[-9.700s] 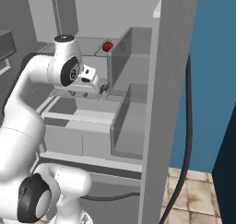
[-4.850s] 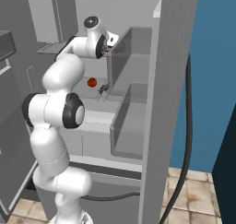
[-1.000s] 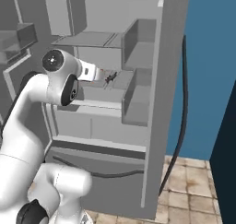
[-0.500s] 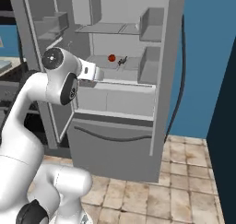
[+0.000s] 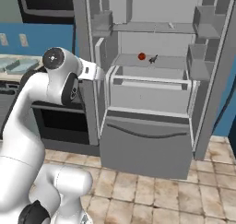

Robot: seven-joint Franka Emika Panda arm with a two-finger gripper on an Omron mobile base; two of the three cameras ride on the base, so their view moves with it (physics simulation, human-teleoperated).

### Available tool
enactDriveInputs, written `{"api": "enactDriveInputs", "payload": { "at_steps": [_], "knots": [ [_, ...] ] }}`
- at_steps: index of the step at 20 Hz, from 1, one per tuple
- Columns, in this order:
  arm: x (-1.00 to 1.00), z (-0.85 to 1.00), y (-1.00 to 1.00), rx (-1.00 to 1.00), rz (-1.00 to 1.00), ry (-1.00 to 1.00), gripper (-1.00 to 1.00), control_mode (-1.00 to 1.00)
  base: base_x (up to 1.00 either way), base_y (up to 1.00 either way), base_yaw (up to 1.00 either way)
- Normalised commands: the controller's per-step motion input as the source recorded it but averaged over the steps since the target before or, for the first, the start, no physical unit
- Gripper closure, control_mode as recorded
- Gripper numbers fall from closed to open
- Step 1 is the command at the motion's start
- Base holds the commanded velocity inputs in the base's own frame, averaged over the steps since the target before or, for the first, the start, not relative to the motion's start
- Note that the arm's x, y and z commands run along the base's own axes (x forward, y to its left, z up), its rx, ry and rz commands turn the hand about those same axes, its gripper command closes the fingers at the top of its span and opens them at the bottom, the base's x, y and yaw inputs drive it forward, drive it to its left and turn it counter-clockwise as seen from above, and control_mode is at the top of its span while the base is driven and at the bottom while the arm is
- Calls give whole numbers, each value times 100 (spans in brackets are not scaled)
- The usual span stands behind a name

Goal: Place one tomato and one fish in each tupperware on the nearby counter, to pack two identical lunches.

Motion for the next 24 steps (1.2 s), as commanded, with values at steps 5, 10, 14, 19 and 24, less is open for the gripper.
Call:
{"api": "enactDriveInputs", "payload": {
  "at_steps": [5,10,14,19,24],
  "knots": [
    [0,0,0,0,0,0,100,100,-12,100,0],
    [0,0,0,0,0,0,100,100,-4,100,0],
    [0,0,0,0,0,0,100,100,1,100,0],
    [0,0,0,0,0,0,100,100,15,100,-3],
    [0,0,0,0,0,0,100,100,39,100,-5]
  ]
}}
